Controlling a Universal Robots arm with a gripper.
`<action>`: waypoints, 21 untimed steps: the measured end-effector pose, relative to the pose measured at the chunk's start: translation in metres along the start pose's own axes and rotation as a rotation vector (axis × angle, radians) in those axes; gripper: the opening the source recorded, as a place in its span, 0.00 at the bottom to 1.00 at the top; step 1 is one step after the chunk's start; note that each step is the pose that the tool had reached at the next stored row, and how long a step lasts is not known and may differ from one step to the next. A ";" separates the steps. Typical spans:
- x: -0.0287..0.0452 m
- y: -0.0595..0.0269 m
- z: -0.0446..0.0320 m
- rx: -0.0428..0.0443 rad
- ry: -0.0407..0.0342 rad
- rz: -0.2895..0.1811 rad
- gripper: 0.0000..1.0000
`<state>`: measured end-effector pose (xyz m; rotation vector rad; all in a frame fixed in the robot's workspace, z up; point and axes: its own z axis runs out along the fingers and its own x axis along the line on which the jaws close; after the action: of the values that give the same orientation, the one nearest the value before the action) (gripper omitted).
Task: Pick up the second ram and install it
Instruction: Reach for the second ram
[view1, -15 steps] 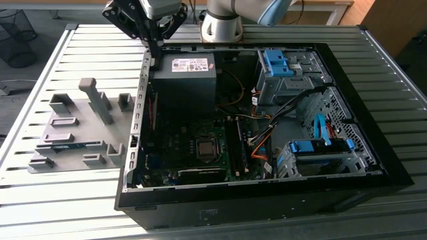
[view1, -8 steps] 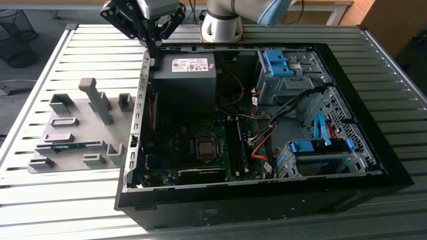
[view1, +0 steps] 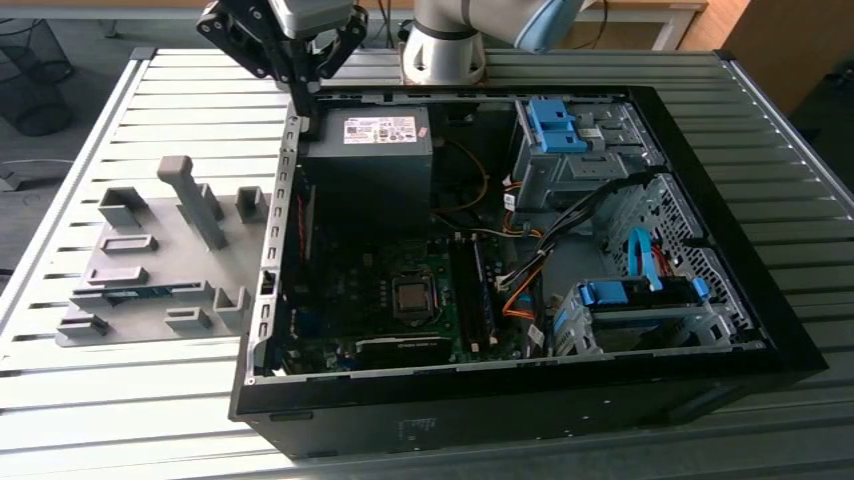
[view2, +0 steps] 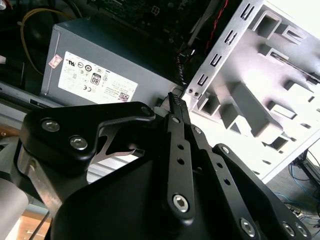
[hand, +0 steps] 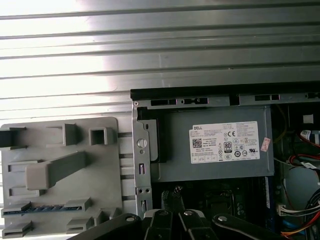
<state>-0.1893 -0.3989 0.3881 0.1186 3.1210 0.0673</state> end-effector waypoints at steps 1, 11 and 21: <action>0.0002 0.0000 0.0000 0.0001 0.0001 0.000 0.11; 0.0022 -0.0002 -0.0001 0.0000 0.0000 0.000 0.11; 0.0054 -0.0004 -0.0001 0.0000 0.0000 0.000 0.11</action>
<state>-0.1947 -0.3989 0.3881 0.1186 3.1211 0.0673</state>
